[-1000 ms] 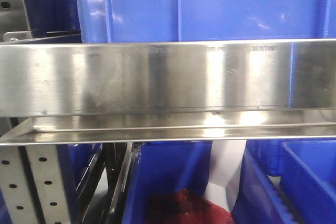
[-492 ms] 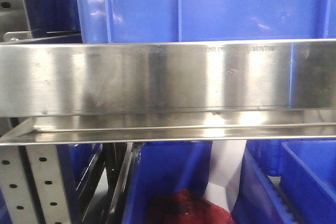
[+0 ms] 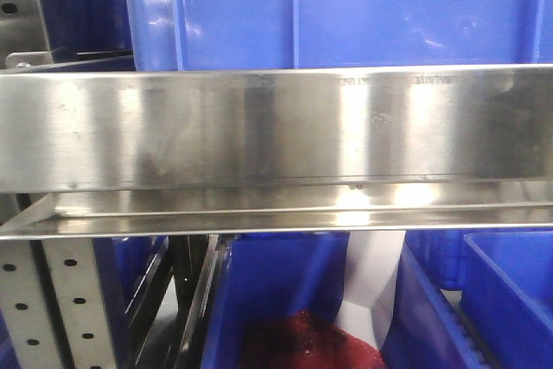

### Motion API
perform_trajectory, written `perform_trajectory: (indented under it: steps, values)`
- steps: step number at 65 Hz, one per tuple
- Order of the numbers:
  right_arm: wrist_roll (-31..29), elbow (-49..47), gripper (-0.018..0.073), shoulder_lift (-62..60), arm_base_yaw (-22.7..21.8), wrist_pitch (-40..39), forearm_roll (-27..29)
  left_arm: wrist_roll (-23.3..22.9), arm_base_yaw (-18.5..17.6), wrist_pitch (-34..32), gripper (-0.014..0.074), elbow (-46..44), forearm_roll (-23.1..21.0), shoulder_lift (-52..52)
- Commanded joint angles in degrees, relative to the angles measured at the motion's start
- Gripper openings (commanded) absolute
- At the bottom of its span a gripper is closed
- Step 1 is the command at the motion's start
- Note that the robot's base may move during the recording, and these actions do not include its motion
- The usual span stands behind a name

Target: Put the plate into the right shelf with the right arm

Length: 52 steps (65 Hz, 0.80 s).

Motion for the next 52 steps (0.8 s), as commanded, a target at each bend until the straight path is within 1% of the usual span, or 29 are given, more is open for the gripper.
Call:
perform_trajectory:
  steps: [1, 7, 13, 16, 52]
  values:
    - [0.2, -0.3, 0.0058, -0.7, -0.3, -4.5, -0.8, -0.2, 0.1, -4.9, -0.0047, 0.5, -0.2, -0.3]
    - [1.6, -0.3, 0.0058, -0.7, -0.3, -4.5, -1.5, -0.2, 0.1, -4.9, -0.0047, 0.5, -0.2, -0.3]
    - [2.6, -0.3, 0.0058, -0.7, -0.3, -4.5, -4.8, -0.2, 0.1, -4.9, -0.0047, 0.5, -0.2, -0.3]
    - [2.6, -0.3, 0.0058, -0.7, -0.3, -4.5, -5.5, -0.2, 0.1, -4.9, -0.0047, 0.5, -0.2, -0.3]
    - [2.6, -0.3, 0.0058, -0.7, -0.3, -2.5, -5.0, -0.2, 0.1, -4.9, -0.0047, 0.5, -0.2, -0.3]
